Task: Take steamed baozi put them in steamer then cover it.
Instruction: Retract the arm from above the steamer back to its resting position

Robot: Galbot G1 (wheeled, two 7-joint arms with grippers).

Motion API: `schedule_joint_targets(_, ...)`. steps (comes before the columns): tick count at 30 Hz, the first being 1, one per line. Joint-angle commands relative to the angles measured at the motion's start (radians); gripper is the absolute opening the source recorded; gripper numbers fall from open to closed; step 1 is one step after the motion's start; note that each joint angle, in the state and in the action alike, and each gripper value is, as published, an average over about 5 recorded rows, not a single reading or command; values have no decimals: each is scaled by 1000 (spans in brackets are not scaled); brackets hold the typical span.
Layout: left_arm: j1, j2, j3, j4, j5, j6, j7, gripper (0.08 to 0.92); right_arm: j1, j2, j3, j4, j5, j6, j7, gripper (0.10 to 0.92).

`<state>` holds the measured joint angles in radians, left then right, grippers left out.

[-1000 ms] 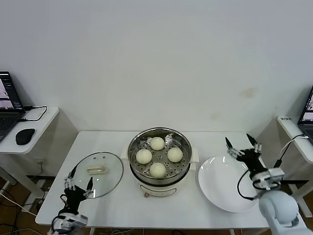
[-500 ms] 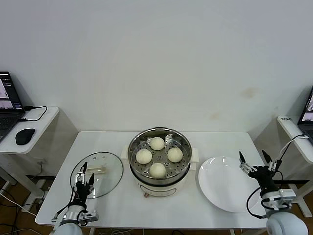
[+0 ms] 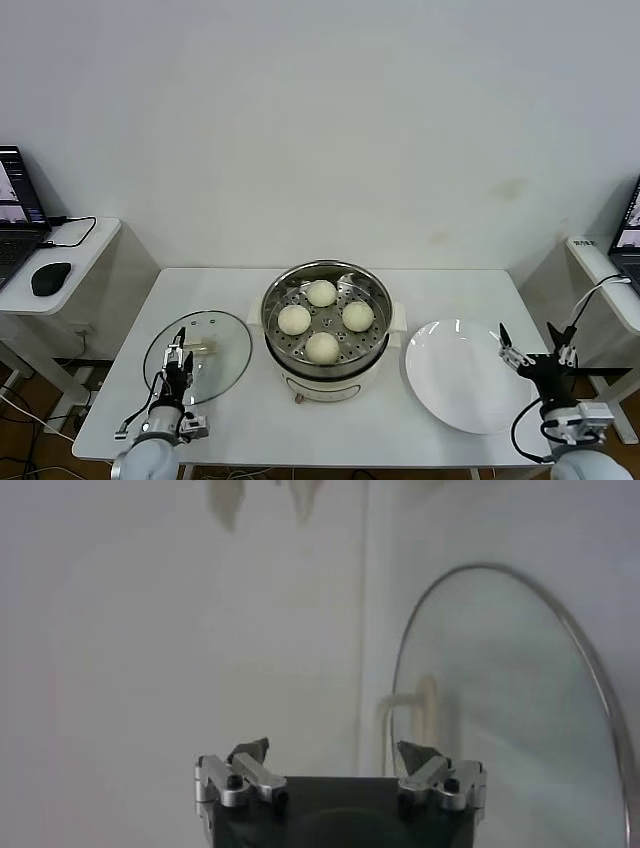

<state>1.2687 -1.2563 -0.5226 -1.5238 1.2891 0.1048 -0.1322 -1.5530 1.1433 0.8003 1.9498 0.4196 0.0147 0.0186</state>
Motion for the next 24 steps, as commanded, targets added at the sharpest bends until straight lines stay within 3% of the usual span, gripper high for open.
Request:
schedule_joint_targets(1, -65, 4, 9, 51, 43, 40, 32, 823, -10, 11, 7, -3, 1, -3, 1, 823)
schedule_joint_targets(24, -142, -12, 34, 151, 38, 78, 8, 823, -31, 41, 3, -6, -17, 3, -7, 823)
